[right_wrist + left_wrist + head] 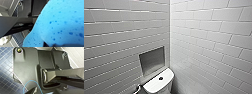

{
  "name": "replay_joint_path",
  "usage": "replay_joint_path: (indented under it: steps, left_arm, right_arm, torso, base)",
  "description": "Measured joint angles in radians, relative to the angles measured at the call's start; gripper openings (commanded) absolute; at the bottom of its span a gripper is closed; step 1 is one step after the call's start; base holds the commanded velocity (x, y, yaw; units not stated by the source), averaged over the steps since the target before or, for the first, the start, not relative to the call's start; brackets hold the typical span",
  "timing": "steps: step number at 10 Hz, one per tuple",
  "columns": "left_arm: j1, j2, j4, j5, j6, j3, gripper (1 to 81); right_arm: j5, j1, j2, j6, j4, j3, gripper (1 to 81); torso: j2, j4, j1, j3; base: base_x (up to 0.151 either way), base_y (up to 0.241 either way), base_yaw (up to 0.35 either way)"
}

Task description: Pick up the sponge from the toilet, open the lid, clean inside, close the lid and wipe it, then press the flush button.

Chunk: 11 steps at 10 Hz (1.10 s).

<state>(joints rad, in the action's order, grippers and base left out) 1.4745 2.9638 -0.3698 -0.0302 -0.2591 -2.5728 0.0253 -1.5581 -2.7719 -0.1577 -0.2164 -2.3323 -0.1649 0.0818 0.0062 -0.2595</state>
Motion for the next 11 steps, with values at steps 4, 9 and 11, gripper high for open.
replay_joint_path:
  steps: [4,9,11]
  left_arm:
    - [0.014,-0.082,0.042,0.001,-0.004,0.114,81.1]
    - [0.033,-0.199,0.087,0.004,0.001,0.213,81.1]
    - [0.016,-0.238,0.133,0.003,0.075,0.312,81.1]
  right_arm:
    - [0.001,0.001,0.07,-0.001,0.0,0.105,1.0]
    - [0.001,-0.011,0.12,-0.003,0.0,0.19,1.0]
    - [0.003,-0.01,0.152,-0.003,0.0,0.232,1.0]
  torso:
    - [0.0,0.0,0.0,0.0]
    - [0.0,0.0,0.0,0.0]
    - [0.0,0.0,0.0,0.0]
  base:
    - [0.0,0.0,0.0]
    - [0.0,0.0,0.0]
    - [0.0,0.0,0.0]
